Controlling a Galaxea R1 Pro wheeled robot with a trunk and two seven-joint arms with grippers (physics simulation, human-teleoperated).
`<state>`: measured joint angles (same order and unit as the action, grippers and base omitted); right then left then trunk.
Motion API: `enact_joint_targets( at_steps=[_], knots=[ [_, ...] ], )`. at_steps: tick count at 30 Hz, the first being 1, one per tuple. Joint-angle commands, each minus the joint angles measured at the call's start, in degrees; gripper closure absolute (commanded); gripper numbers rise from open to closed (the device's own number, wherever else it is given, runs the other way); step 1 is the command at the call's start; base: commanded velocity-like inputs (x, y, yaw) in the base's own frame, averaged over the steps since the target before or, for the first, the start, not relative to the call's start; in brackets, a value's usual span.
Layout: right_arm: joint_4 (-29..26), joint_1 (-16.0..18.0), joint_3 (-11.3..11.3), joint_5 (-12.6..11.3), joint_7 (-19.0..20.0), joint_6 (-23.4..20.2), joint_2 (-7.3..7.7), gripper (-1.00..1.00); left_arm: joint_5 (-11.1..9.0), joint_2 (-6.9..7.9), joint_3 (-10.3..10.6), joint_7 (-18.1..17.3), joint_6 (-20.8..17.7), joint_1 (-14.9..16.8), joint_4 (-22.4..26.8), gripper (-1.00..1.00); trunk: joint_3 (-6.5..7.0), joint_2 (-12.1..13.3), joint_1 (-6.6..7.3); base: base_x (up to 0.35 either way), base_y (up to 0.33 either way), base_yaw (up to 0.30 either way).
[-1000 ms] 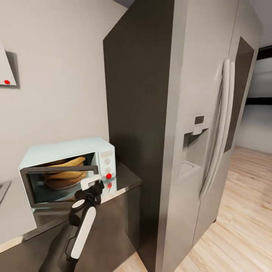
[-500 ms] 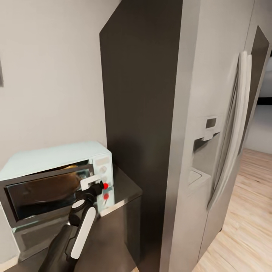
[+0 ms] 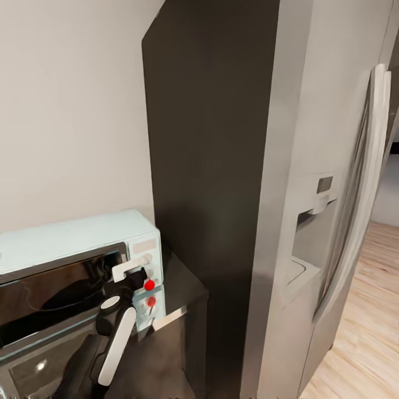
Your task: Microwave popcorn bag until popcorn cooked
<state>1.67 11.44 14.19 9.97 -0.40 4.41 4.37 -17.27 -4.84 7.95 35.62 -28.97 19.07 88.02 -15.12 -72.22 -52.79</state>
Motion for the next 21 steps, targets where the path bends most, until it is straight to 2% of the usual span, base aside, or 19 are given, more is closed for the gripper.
enact_joint_targets(
  at_steps=[1,9,10,12,13,14,16,20,21],
  knots=[
    [0.18,0.08,0.49,0.60,-0.04,0.33,0.03,-1.00,-1.07,0.02,-0.13,-0.40,0.32,1.41,-1.61,-1.00,-0.07,-0.02,0.00,-0.228,0.000,0.000],
    [0.10,0.08,0.24,0.73,-0.04,0.31,-0.03,-1.00,-1.10,-0.37,0.44,-0.30,0.25,1.41,-1.47,-1.00,-0.07,-0.02,0.00,-0.331,0.000,0.000],
    [0.09,0.08,0.23,0.74,-0.04,0.32,-0.03,-1.00,-1.10,-0.40,1.09,-0.29,0.24,1.41,-1.46,-1.00,-0.07,-0.02,0.00,-0.346,0.000,0.000],
    [0.09,0.08,0.23,0.75,-0.04,0.33,-0.06,-1.00,-1.03,-0.41,4.18,0.85,0.23,1.41,-1.45,-1.00,-0.07,-0.02,0.00,-0.346,0.000,0.000],
    [0.09,0.08,0.22,0.75,-0.04,0.33,-0.12,-1.00,-1.07,-0.38,6.79,4.20,0.23,1.41,-1.47,-1.00,-0.07,-0.02,0.00,-0.346,0.000,0.000],
    [0.09,0.08,0.22,0.75,-0.04,0.30,-0.10,-1.00,-1.09,-0.39,7.92,5.95,0.23,1.41,-1.48,-1.00,-0.07,-0.02,0.00,-0.346,0.000,0.000],
    [0.09,0.08,0.22,0.75,-0.04,0.32,-0.07,-1.00,-1.15,-0.39,9.29,7.51,0.23,1.41,-1.52,-1.00,-0.07,-0.02,0.00,-0.346,0.000,0.000],
    [0.09,0.08,0.22,0.67,-0.04,0.28,0.00,-1.00,-1.18,-0.43,10.27,8.03,0.23,1.41,-1.49,-1.00,-0.07,-0.02,0.00,-0.346,0.000,0.000],
    [0.09,0.08,0.22,0.69,-0.04,0.24,-0.03,-1.00,-1.18,-0.43,11.27,8.09,0.26,1.41,-1.50,-1.00,-0.07,-0.02,0.00,-0.346,0.000,0.000]
  ],
)
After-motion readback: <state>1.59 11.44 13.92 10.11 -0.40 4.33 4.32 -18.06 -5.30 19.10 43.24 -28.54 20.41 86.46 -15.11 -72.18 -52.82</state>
